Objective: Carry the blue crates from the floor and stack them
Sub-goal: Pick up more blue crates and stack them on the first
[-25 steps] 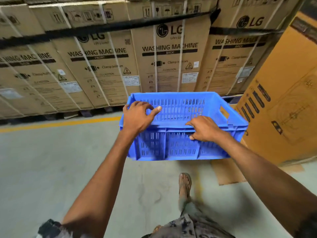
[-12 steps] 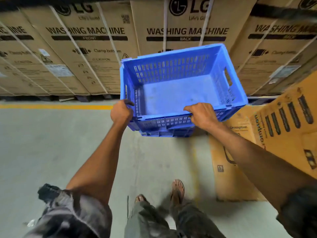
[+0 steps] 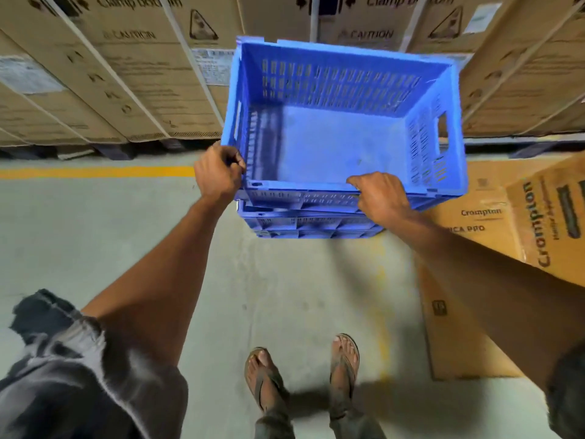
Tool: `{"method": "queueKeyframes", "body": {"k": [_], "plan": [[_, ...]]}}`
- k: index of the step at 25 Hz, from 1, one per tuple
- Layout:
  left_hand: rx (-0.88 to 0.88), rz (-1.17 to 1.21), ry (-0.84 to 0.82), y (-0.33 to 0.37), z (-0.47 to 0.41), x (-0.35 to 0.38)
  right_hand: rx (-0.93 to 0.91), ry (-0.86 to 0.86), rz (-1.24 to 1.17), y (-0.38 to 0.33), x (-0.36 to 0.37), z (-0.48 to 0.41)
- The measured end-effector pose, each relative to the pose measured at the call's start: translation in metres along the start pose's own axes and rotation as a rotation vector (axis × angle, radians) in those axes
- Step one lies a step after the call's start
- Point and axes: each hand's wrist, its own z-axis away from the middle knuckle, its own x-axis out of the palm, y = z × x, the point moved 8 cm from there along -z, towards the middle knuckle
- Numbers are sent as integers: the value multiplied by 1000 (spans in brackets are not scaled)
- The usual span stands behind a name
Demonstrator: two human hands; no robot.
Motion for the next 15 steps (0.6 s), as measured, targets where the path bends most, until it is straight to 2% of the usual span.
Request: {"method": "queueKeyframes", "body": {"k": [5, 8, 15], "plan": [[-118, 54, 10, -51, -15, 63, -34, 22, 35, 10, 51, -41], [-169, 78, 40, -69, -22, 62, -65, 42, 31, -1, 54, -52], [-139, -3, -39, -68, -17, 56, -9, 21, 19, -2, 62, -37]]}}
